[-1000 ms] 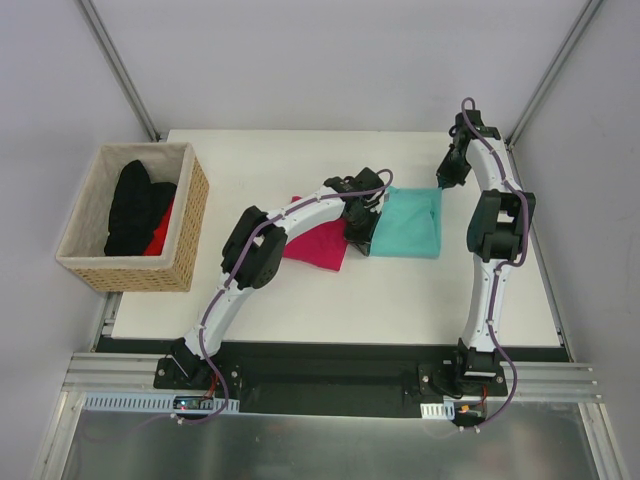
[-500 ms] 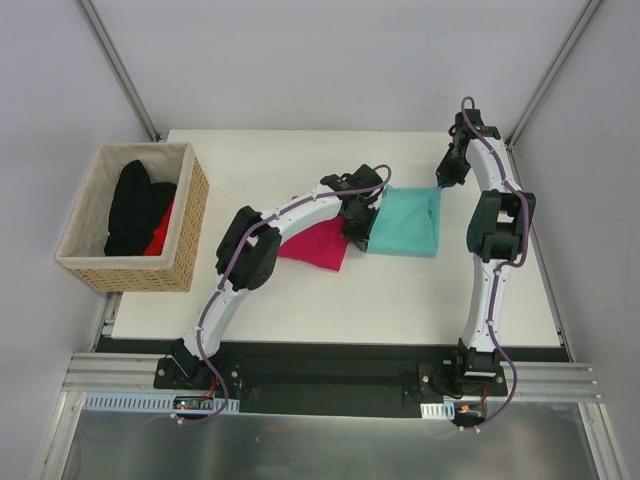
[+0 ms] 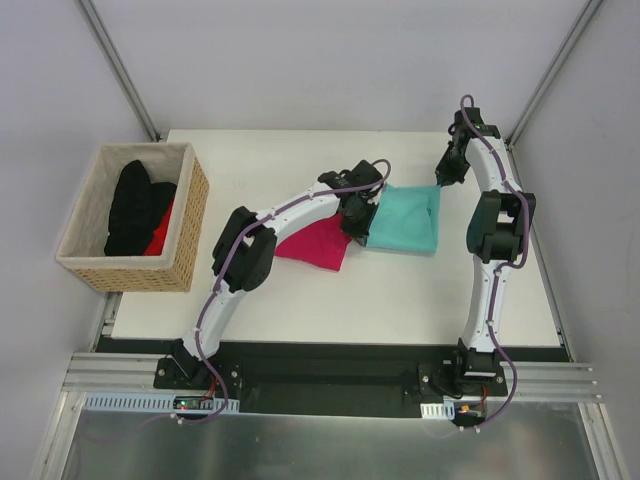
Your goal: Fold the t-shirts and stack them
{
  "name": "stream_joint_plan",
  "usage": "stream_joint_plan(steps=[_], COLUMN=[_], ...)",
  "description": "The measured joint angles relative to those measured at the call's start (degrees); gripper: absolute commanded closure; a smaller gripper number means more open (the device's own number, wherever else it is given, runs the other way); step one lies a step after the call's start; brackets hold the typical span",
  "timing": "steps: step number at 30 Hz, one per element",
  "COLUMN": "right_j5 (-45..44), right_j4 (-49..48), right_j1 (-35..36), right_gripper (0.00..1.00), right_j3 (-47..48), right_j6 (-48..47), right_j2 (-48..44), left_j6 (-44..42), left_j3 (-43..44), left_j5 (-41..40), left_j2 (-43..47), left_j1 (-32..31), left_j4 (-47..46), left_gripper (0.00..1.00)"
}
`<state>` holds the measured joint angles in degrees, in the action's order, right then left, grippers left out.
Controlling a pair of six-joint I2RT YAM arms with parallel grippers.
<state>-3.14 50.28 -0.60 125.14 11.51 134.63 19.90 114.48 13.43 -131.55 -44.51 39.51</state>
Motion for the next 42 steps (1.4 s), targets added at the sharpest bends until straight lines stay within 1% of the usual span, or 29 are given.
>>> stream_joint_plan(steps=[21, 42], right_j5=[-0.44, -0.5], right_j4=[-0.11, -0.11], right_j1=[1.4, 1.97], right_gripper=[0.99, 0.99], right_j3=[0.66, 0.66], right_j6=[-0.61, -0.66], right_j2=[-3.48, -6.21], left_j6=[-0.7, -1.36], left_j3=[-0.11, -0.74], left_j5=[-2.14, -3.74], left_j2=[3.76, 4.83], left_j1=[-0.02, -0.07], left_j4=[0.07, 0.24], left_gripper=[1.0, 1.0])
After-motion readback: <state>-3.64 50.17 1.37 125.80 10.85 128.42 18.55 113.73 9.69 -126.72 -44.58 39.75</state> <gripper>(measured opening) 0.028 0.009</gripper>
